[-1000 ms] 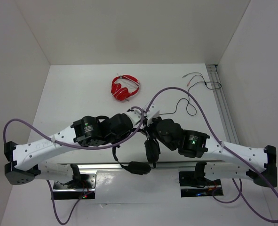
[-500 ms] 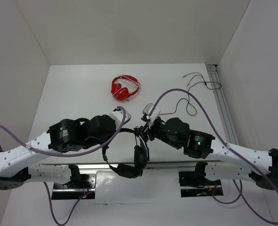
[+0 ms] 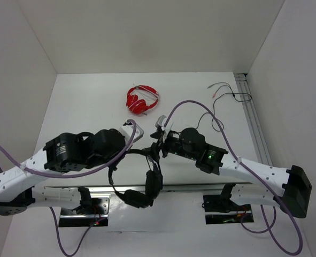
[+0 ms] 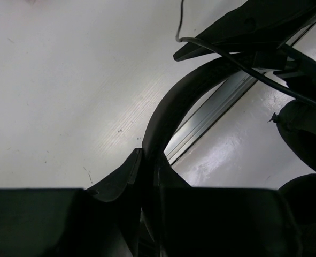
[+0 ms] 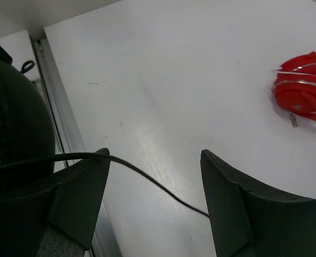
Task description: Wrap the headphones
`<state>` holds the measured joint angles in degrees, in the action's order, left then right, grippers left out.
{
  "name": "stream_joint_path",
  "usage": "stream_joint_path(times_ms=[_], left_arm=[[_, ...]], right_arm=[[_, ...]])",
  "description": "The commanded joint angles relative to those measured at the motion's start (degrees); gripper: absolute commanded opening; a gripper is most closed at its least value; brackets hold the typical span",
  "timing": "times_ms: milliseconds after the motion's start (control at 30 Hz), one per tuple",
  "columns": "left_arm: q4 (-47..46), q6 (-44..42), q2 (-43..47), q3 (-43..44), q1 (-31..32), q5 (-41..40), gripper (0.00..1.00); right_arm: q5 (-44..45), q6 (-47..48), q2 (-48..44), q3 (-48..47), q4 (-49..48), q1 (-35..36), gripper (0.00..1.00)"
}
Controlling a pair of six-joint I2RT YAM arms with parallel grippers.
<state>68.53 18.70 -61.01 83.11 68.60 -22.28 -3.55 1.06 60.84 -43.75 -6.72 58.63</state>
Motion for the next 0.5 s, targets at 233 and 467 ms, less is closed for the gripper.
stream_joint_path(times_ms=[233, 467], left_arm=[[6.09, 14.25, -2.71, 15.33, 0.13, -10.32, 0.00], [2.58, 14.26, -0.86, 17.88, 0.13, -3.74, 0.00]], right_arm=[[-18.06, -5.01, 3.93, 7.00, -14.97, -8.53, 0.77], [-19.65, -6.15, 9.29, 8.68, -22.53, -10.20, 0.78]])
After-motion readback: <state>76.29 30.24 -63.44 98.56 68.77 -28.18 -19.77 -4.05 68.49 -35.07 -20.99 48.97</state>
